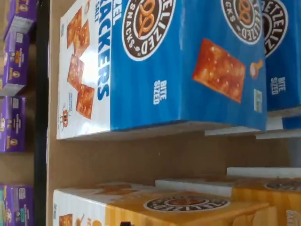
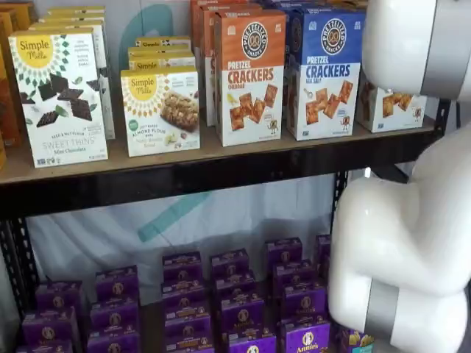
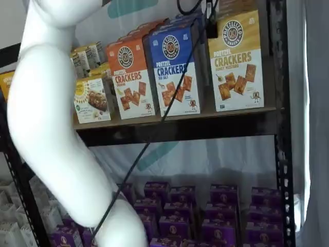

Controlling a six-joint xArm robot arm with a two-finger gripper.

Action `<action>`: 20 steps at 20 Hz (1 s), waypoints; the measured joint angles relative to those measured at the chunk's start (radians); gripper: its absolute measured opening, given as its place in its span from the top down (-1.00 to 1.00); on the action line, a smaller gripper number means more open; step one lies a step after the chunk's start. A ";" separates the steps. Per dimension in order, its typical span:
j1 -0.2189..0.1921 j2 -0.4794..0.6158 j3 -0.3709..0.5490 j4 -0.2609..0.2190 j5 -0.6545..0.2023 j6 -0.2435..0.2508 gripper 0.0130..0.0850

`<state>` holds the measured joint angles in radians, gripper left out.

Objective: Retrieve the yellow and white box located on the top shelf, the sixth one from the left

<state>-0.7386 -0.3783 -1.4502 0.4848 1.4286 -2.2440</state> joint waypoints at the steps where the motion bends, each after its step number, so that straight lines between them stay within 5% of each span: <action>1: 0.003 0.013 -0.015 -0.010 0.008 0.004 -1.00; 20: 0.046 0.172 -0.206 -0.149 0.127 0.044 -1.00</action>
<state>-0.6929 -0.2060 -1.6560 0.3356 1.5558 -2.1996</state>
